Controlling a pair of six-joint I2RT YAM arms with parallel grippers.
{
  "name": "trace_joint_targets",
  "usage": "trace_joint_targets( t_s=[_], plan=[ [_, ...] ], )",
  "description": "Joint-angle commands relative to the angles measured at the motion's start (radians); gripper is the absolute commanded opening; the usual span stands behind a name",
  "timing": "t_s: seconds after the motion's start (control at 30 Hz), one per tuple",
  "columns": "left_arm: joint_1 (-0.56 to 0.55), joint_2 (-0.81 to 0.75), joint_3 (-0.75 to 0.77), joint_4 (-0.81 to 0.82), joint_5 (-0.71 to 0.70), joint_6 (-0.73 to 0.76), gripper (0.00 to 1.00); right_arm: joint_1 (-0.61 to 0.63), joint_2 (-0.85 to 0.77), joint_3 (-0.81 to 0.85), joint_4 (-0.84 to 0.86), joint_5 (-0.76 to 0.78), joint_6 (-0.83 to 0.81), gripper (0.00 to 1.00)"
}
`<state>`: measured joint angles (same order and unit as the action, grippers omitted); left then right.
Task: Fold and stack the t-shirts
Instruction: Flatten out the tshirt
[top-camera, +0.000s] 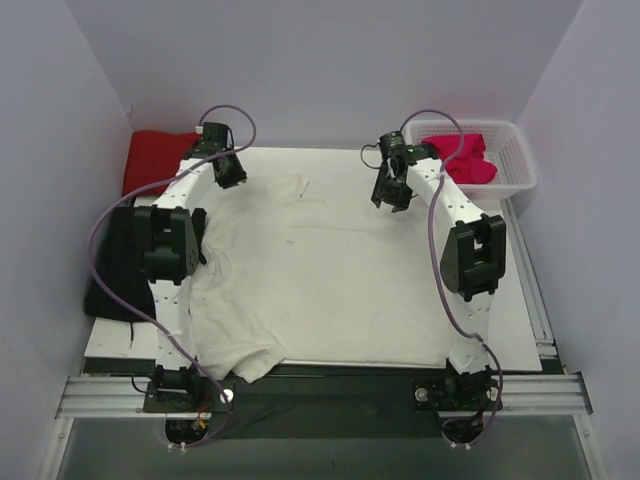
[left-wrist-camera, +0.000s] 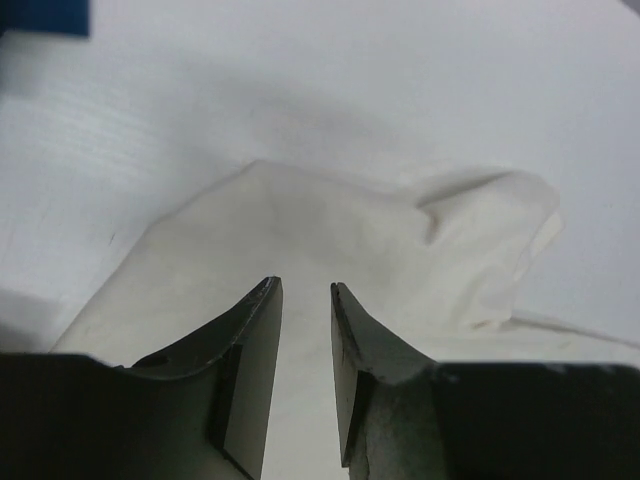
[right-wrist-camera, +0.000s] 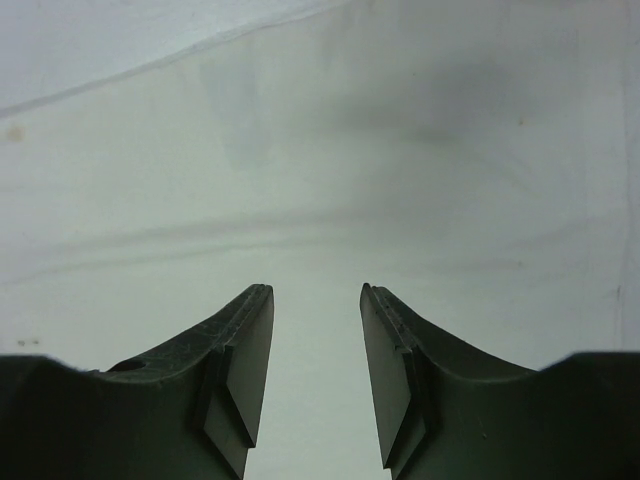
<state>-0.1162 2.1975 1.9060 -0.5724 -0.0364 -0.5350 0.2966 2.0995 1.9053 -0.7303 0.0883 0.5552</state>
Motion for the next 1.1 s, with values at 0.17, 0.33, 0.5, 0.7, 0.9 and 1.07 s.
trace_joint_targets(
  t_s=[0.17, 0.33, 0.5, 0.7, 0.9, 1.07],
  plan=[
    [-0.022, 0.346, 0.491, -0.070, 0.049, 0.003, 0.39, 0.032, -0.093, -0.052, -0.044, -0.030, -0.020, 0.41],
    [-0.025, 0.453, 0.636, -0.098, 0.044, -0.017, 0.41, 0.033, -0.113, -0.078, -0.044, -0.022, -0.026, 0.41],
    [-0.028, 0.430, 0.564, -0.122, 0.044, -0.022, 0.41, 0.032, -0.122, -0.095, -0.044, -0.007, -0.029, 0.41],
    [-0.028, 0.377, 0.470, -0.174, 0.050, -0.007, 0.42, 0.032, -0.107, -0.104, -0.044, -0.016, -0.024, 0.41],
    [-0.028, 0.387, 0.469, -0.268, 0.062, 0.030, 0.36, 0.033, -0.101, -0.111, -0.044, -0.016, -0.021, 0.41],
    [-0.028, 0.308, 0.387, -0.233, 0.072, 0.046, 0.29, 0.032, -0.099, -0.123, -0.044, -0.018, -0.014, 0.41]
  ],
)
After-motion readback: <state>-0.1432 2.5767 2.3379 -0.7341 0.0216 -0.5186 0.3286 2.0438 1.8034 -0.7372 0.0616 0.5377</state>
